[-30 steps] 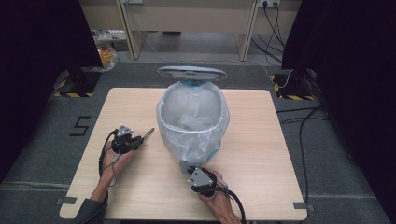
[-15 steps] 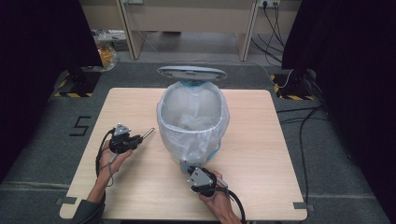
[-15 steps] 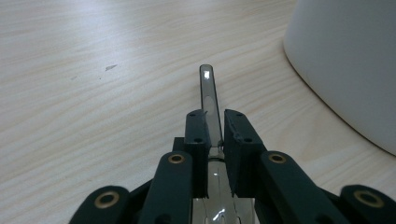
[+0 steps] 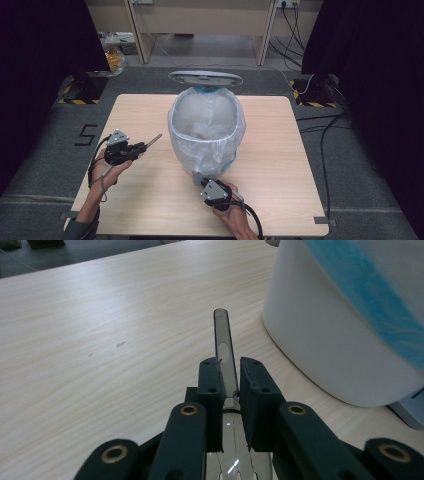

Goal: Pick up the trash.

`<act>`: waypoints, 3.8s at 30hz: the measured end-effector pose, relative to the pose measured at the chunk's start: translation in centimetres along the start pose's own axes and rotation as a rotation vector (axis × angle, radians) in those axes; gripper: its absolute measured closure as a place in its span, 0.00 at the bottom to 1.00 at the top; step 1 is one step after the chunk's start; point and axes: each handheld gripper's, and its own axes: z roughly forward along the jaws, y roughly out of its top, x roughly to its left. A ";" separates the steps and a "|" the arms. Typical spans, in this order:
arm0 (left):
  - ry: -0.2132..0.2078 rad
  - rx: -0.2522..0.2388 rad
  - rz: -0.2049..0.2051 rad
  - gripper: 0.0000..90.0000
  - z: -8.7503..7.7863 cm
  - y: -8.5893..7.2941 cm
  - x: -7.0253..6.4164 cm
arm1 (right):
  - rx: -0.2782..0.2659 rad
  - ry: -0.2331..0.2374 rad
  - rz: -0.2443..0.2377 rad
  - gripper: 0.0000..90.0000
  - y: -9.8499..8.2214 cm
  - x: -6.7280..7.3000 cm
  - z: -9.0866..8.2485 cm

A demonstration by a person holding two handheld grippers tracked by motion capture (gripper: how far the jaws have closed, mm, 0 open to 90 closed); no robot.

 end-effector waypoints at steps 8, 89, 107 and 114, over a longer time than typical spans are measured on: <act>-0.006 -0.053 0.003 0.89 -2.7 1.3 0.3 | -0.002 0.000 -0.004 0.91 0.0 0.0 0.0; -0.197 -0.202 0.230 0.89 -5.0 15.7 -9.3 | -0.005 -0.006 -0.014 0.91 0.0 0.0 0.0; -0.224 -0.187 0.242 0.89 -2.8 16.9 -11.1 | -0.004 -0.007 -0.022 0.91 0.0 0.0 0.0; -0.236 -0.175 0.247 0.89 -1.8 17.3 -11.6 | -0.004 -0.006 -0.021 0.91 0.0 0.0 0.0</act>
